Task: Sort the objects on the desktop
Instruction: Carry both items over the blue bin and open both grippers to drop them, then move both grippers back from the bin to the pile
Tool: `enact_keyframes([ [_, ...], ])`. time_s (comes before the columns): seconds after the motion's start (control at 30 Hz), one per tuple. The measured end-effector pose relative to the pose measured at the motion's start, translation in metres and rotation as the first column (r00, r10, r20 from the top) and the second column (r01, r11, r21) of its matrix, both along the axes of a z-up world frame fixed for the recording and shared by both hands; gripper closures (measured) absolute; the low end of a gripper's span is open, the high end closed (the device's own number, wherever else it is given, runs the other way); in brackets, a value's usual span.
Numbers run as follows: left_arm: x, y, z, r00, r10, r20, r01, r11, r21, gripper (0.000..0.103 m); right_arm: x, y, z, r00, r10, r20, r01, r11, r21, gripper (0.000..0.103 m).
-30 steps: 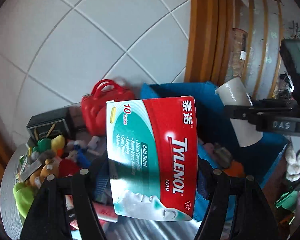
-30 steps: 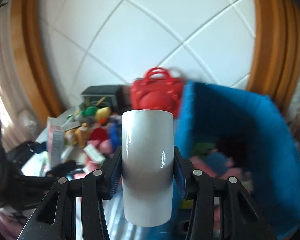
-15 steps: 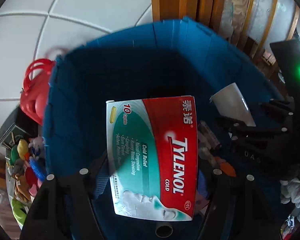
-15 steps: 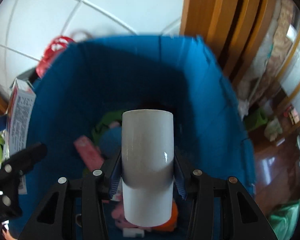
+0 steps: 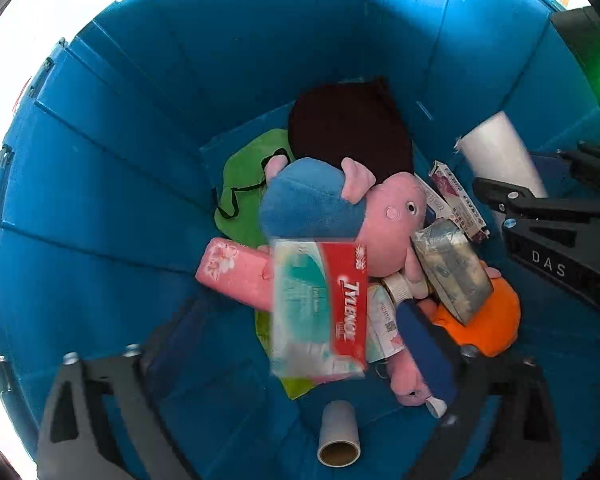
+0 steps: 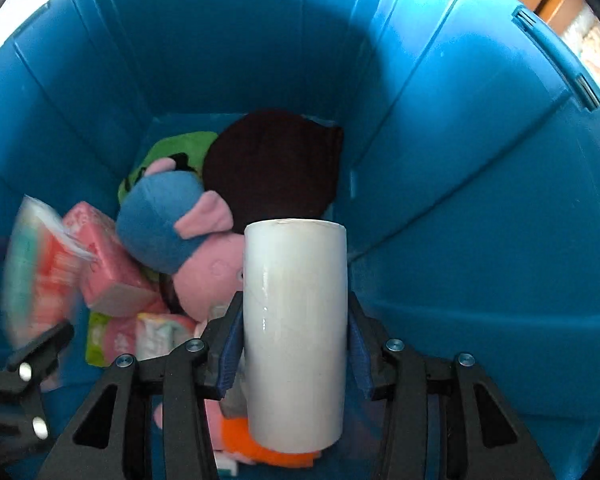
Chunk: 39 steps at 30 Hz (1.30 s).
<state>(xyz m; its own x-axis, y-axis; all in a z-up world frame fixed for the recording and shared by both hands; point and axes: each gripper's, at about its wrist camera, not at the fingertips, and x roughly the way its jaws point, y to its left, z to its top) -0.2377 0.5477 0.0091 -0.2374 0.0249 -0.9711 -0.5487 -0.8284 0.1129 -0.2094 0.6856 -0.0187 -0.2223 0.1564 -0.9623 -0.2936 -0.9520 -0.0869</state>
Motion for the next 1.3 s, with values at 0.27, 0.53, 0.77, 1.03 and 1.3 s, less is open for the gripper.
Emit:
enact_keyframes([
  [0.27,-0.004,-0.019,0.015,1.000,-0.004,-0.013,0.005,0.999,0.048,0.005,-0.002,-0.010,0.010,1.000,0.016,-0.027,-0.015,0.999,0.043,0.024],
  [0.53,0.020,-0.056,0.087,0.980,0.009,-0.197,0.015,0.993,0.121,0.005,0.010,-0.034,0.061,0.989,0.056,-0.139,-0.052,0.998,0.032,0.003],
  [0.77,0.058,-0.135,0.158,0.935,0.049,-0.350,0.043,0.967,0.252,0.005,0.044,-0.082,0.141,0.939,0.091,-0.333,-0.108,0.993,-0.036,0.000],
  [1.03,0.087,-0.265,0.177,0.875,0.178,-0.449,-0.062,0.963,0.260,0.004,0.053,-0.187,0.186,0.859,0.227,-0.459,-0.257,0.966,-0.004,0.000],
  [1.3,0.111,-0.410,0.144,0.813,0.325,-0.483,-0.233,0.942,0.242,0.004,0.035,-0.309,0.182,0.803,0.345,-0.487,-0.404,0.915,-0.018,0.000],
])
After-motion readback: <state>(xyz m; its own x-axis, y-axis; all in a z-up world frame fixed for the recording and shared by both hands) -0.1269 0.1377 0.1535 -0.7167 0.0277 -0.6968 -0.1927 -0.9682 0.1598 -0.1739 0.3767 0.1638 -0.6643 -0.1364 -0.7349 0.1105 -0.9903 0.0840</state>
